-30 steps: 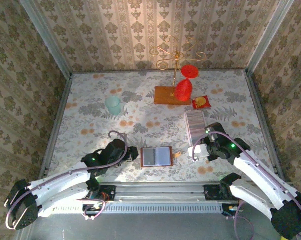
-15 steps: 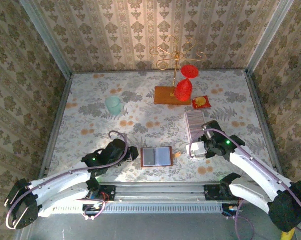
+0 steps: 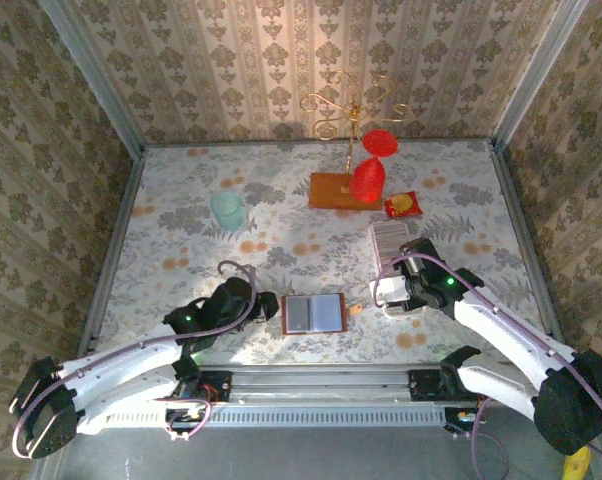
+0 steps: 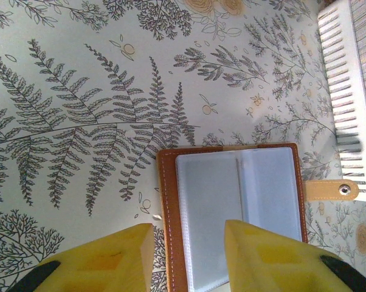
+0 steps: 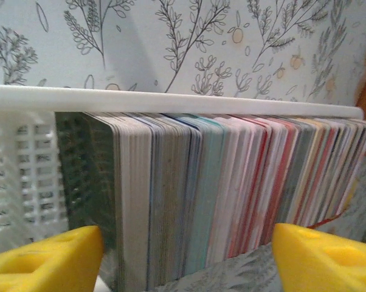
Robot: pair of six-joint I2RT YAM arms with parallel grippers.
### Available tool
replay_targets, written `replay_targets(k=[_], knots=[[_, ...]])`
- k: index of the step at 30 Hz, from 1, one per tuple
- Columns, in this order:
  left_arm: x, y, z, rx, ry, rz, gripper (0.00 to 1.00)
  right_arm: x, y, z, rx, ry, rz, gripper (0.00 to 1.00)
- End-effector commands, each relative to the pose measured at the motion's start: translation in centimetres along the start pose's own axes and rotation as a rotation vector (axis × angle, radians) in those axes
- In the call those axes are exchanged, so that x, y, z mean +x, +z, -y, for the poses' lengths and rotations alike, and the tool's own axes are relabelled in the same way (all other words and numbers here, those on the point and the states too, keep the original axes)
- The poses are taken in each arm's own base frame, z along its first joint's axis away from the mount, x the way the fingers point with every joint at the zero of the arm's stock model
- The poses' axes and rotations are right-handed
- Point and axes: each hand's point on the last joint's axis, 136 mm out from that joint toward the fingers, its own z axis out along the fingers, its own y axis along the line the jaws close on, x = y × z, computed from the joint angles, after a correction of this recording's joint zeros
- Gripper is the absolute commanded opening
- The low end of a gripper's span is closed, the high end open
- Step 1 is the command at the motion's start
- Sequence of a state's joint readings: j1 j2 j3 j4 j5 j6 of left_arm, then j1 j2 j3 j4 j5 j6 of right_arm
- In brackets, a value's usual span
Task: Put the credit cards into the card holder
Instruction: Pick up the credit card from the storage box.
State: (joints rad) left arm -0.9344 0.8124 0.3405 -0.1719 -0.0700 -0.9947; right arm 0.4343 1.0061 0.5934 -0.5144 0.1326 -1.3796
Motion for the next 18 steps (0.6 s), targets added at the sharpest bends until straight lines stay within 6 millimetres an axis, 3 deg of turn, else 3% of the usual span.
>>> replay_targets(k=[1,12,15,18], knots=[[0.0,-0.1,0.2,0.015,-0.016,0.0,0.35,0.6,0.7,0.2,0.017,0.028,-0.033,0.86],[-0.2,-0.1,0.4,0.022,-0.012,0.006,0.35,-0.5,2.2,-0.4,-0.032,0.004,-0.015,0.88],[-0.2,-0.1,0.4,0.022,-0.009,0.007,0.35,-0.7,2.4,-0.1,-0.034,0.003,-0.015,0.82],[-0.3,-0.2,0.4,0.02,-0.007,0.011,0.35,-0.5,2.2,0.4,-0.022,0.003,-0.028,0.69]])
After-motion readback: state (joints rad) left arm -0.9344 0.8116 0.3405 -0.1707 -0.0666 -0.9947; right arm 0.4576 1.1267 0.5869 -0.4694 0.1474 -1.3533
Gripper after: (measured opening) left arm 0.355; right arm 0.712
